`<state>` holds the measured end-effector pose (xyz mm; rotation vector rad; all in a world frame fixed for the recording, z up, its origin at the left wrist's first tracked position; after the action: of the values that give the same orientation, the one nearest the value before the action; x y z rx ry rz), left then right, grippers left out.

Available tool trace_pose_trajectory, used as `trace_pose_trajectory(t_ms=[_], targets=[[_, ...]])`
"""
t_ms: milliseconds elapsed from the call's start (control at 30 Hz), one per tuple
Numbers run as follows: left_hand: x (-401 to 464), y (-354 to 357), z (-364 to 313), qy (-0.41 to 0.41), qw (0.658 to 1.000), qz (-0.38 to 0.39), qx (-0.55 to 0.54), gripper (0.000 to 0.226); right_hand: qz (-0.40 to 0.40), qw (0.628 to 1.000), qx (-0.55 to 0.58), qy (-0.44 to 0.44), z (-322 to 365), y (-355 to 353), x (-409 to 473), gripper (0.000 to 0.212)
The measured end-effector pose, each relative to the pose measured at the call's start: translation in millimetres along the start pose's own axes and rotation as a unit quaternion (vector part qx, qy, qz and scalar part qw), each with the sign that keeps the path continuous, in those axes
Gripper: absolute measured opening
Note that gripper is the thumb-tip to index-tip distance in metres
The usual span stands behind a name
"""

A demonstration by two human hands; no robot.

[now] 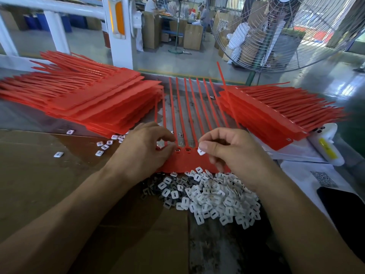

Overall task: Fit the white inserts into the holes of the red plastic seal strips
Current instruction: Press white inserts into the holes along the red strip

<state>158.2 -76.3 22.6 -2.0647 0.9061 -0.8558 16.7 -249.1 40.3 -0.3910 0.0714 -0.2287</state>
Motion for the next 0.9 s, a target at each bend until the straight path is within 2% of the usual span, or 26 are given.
trace_pose_trajectory(t_ms=[167,233,433,567,667,733,800,900], targets=[[-3,-1,-18,0.05,0.992,-0.016,-0.118,0.034,-0.043,0.984,0.172,-0.009,-5,15,7,0.003],[-4,0,-21,0.057,0.989,-0.021,-0.138,0.036,-0.03,0.98,0.194,-0.014,-5,20,8,0.003],[-4,2,-23,0.082,0.985,-0.042,-0.148,0.025,-0.021,0.973,0.229,-0.031,-2,26,9,0.007],[-5,3,-26,0.108,0.986,-0.053,-0.118,0.016,-0.019,0.97,0.241,-0.025,-2,27,9,0.008],[-5,0,-27,0.12,0.988,-0.055,-0.081,0.013,-0.035,0.973,0.226,-0.026,-3,27,8,0.004],[-3,-4,-22,0.11,0.991,-0.054,-0.059,0.012,-0.074,0.985,0.155,-0.03,-3,25,6,0.003],[-1,-9,-13,0.073,0.995,-0.056,-0.044,0.009,-0.113,0.991,0.069,-0.035,-4,22,4,0.004],[2,-14,7,-0.021,0.998,-0.046,-0.04,0.007,-0.134,0.99,0.025,-0.039,-4,21,4,0.004]])
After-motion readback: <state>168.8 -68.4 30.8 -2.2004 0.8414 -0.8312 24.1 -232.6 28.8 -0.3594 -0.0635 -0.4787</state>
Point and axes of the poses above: each hand's wrist, its own x-axis towards the middle knuckle, its own y-axis out of the palm, z = x × y, the point moved 3 cm from there along x, towards the middle knuckle, and after that the axes turned 10 degrees about z, right-handed, at the moved point
